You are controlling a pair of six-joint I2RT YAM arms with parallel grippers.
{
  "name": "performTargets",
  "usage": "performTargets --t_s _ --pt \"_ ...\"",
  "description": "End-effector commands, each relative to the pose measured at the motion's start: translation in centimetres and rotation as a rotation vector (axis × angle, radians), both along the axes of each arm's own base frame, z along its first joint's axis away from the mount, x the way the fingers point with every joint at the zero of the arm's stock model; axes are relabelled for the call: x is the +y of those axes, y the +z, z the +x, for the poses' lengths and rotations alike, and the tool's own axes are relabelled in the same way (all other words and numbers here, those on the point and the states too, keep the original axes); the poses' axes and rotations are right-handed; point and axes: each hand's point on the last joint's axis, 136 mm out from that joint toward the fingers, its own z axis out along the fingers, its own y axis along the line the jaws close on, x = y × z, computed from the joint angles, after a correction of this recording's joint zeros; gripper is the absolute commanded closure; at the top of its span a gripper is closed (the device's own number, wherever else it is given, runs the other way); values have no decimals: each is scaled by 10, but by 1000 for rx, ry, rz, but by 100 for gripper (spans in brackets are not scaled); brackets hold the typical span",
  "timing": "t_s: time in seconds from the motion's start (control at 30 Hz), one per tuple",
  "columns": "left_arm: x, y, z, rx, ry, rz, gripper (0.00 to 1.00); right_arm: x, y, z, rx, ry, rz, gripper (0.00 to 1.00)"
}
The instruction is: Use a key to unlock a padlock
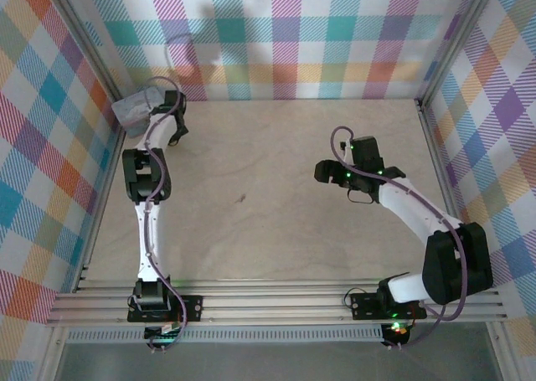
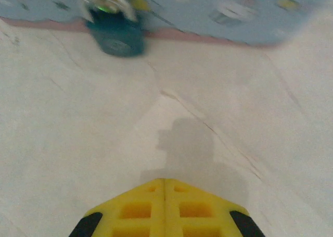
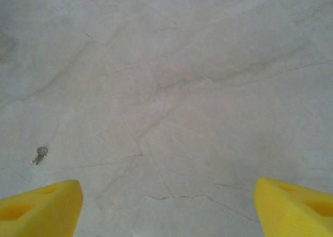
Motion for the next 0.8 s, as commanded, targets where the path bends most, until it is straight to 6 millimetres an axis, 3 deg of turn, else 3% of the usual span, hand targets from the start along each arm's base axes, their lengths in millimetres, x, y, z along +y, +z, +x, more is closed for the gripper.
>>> performTargets --t_s 0.0,0.13,0.23,0.3,0.4,0.43,0.63,0.77 --pt "-33 52 8 -91 -85 6 100 3 9 -1 -53 21 9 15" --pt "-54 59 7 -101 -110 -9 100 6 1 -2 -44 32 17 14" --pt "-53 64 11 -125 -67 -19 100 9 -2 -1 -29 49 18 14" --pt "-43 71 14 -139 -10 8 100 9 -4 0 -24 57 12 14" --pt "-27 79 23 -181 79 9 76 10 -6 1 -19 64 5 14" --pt "-20 80 25 -202 116 1 72 10 -6 2 -14 66 3 14" --pt "20 81 34 -346 323 -86 61 13 -7 8 13 76 -8 14" --pt "48 86 29 -389 431 -50 55 15 -7 12 30 70 -4 14"
